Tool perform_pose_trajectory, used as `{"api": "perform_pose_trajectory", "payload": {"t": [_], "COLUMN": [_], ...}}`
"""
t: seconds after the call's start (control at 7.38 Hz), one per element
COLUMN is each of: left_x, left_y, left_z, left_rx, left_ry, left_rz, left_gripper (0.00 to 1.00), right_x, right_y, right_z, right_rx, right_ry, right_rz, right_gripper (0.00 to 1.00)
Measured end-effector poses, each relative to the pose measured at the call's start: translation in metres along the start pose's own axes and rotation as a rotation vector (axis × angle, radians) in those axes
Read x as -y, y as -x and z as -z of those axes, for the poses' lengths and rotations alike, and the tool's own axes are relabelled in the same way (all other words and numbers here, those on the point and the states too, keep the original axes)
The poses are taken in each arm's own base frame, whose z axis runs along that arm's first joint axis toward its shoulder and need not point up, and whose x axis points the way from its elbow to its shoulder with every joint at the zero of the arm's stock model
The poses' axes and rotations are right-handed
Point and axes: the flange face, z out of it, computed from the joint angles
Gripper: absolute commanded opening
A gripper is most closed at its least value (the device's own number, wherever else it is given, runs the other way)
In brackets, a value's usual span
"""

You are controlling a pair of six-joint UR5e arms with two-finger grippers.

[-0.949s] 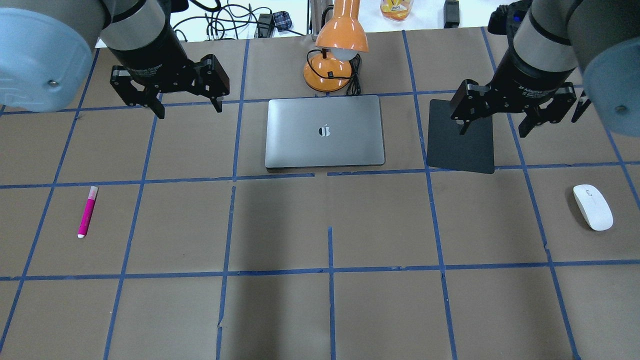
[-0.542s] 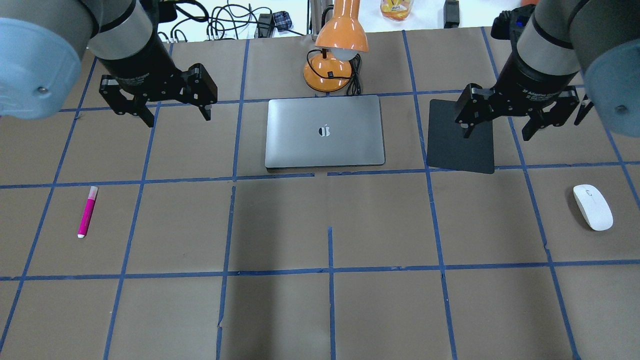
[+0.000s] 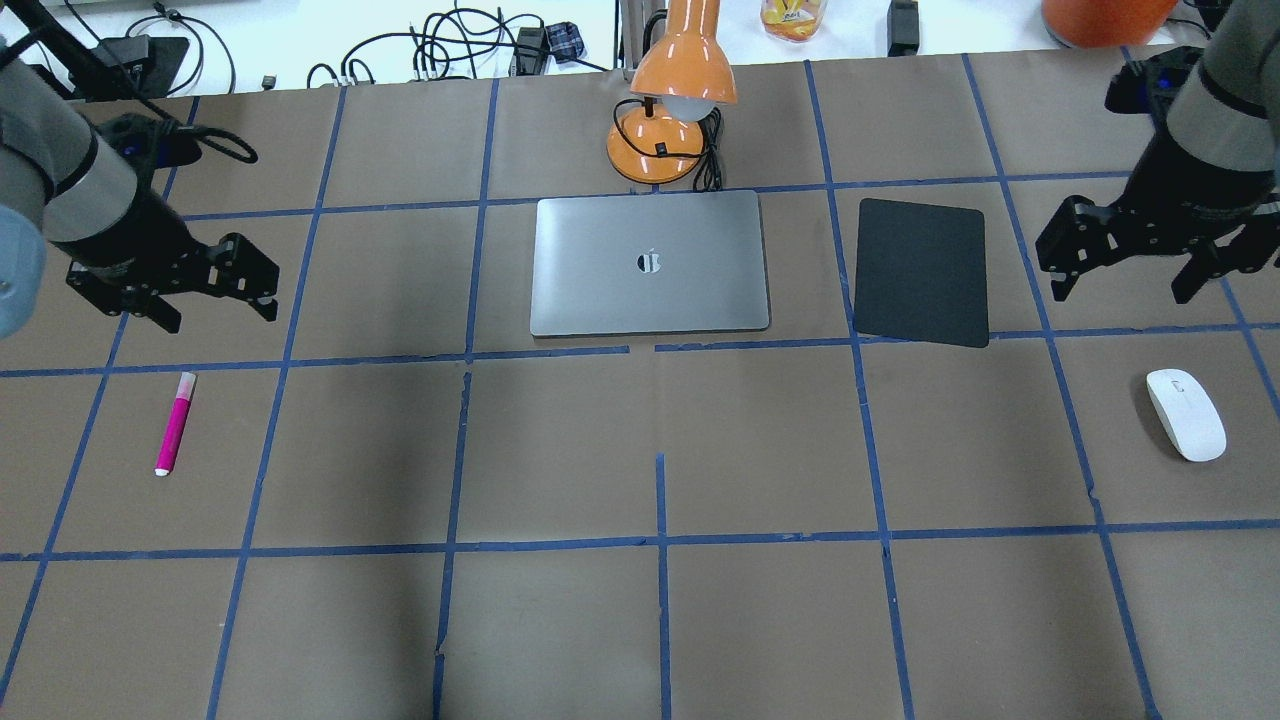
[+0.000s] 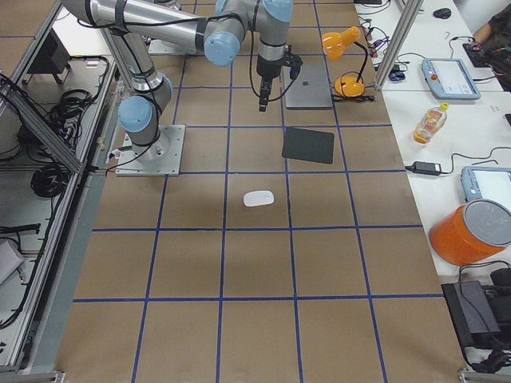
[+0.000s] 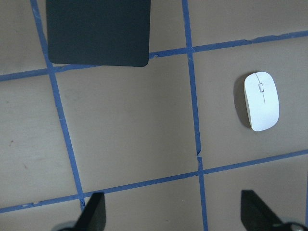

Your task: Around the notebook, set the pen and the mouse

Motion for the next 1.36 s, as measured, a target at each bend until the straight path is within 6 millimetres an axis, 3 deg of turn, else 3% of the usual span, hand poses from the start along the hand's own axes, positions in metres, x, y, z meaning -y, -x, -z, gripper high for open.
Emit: {"api": "perform_pose_trajectory", "payload": {"t": [0.27,0.54,0.68,0.95,1.08,1.36], "left_x": [-0.011,-0.018,-0.019,-0.016,-0.012,-0.009], "left_y": [0.078,0.118,0.139,0.162,0.167,0.171], "left_z": [-0.06,-0.112,-0.136,-0.169,-0.183,-0.203], "left_rx": [0.009,-0.01,-0.028,-0.034,-0.032,-0.039], "left_ry": [-0.037,-0.078,-0.073,-0.071,-0.072,-0.06], "left_rz": [-0.028,-0.086,-0.07,-0.05,-0.048,-0.039], "left_gripper": [1.0,1.0,0.95,0.91,0.78,0.38], "right_x": [0.003,0.001,0.003,0.013,0.02,0.031], "right_y": [-0.049,-0.115,-0.143,-0.179,-0.189,-0.197], "right_z": [-0.023,-0.064,-0.092,-0.146,-0.17,-0.207], "right_rx": [0.012,0.036,0.054,0.089,0.115,0.138], "right_ry": [0.003,0.001,-0.015,-0.024,-0.016,-0.006], "right_rz": [0.054,0.1,0.121,0.165,0.164,0.168], "right_gripper": [1.0,1.0,1.0,1.0,1.0,1.0]}}
